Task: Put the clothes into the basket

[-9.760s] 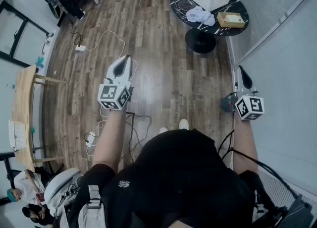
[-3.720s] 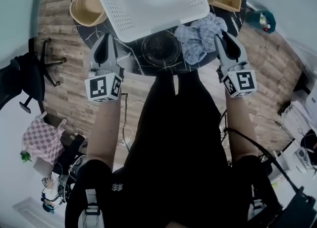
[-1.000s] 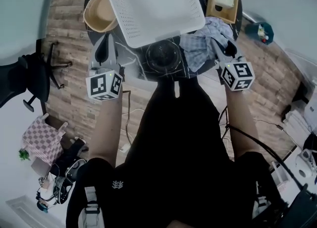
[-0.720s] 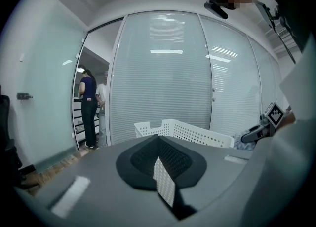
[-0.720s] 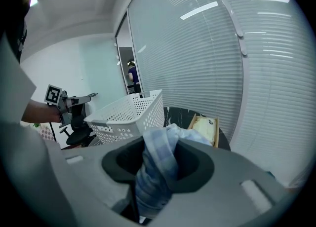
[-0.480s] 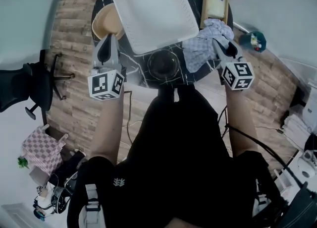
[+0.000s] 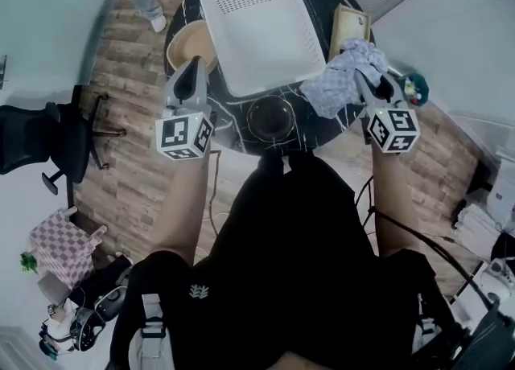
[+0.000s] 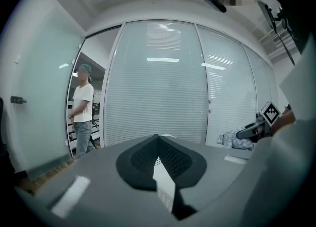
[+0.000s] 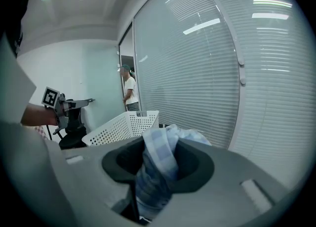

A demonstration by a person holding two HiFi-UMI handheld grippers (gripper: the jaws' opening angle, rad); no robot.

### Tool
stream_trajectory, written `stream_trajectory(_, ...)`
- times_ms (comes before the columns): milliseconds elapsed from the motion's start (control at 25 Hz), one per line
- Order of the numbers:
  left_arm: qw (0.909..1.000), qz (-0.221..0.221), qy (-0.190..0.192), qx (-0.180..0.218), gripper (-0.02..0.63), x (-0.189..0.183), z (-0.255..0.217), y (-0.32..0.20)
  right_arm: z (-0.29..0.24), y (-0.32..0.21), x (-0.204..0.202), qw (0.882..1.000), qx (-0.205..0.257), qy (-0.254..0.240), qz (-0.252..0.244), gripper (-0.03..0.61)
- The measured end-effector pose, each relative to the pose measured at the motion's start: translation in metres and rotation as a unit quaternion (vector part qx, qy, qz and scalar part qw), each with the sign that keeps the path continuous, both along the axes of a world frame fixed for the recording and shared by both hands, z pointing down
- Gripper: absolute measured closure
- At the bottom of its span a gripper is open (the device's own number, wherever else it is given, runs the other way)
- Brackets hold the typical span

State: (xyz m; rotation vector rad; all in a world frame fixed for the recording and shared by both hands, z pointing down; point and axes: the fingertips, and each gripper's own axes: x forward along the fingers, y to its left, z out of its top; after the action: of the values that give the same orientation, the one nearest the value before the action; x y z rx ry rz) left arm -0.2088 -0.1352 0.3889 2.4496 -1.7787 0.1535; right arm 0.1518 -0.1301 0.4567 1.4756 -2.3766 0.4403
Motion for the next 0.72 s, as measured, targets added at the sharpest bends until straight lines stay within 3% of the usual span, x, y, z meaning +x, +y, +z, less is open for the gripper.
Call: stream_trajectory(720,0.9991,0.001,0.000,0.042,0.607,0.009,-0.053,0.002,-0.088,-0.028,-0.003,0.996,0.081,0.013,-0.022,0.425)
